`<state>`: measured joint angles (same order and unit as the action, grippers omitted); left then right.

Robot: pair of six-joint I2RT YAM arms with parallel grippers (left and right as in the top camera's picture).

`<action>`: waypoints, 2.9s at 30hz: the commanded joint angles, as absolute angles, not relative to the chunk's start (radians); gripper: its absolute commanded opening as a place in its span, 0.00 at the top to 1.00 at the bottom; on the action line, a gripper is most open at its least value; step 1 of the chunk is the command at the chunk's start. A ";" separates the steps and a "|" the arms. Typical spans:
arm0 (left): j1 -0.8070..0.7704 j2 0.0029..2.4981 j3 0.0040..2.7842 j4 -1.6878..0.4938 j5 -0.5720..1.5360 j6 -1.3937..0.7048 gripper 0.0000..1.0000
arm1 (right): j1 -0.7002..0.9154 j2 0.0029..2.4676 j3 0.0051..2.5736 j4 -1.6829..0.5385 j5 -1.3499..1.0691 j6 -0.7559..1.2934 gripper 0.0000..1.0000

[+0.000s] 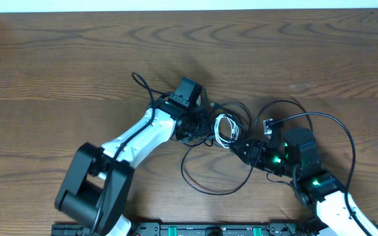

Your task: Untangle cables

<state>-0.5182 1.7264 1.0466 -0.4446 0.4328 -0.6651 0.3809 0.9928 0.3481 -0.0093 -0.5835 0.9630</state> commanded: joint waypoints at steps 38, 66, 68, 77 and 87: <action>-0.517 1.681 1.038 -0.431 0.354 -0.623 0.92 | 0.220 1.208 0.348 0.742 -0.945 0.753 0.69; -0.572 1.681 1.038 -0.509 -0.024 -0.601 0.92 | 0.525 1.256 0.348 0.329 -0.407 0.568 0.46; -0.572 1.681 1.038 -0.506 -0.035 -0.612 0.93 | 0.550 1.277 0.348 0.332 -0.369 0.537 0.47; -0.572 1.681 1.038 -0.511 -0.044 -0.724 0.92 | 0.586 1.394 0.377 0.407 -0.251 0.537 0.49; -0.574 1.681 1.038 -0.519 0.019 -0.707 0.92 | 0.577 1.625 0.599 0.408 -0.254 0.970 0.46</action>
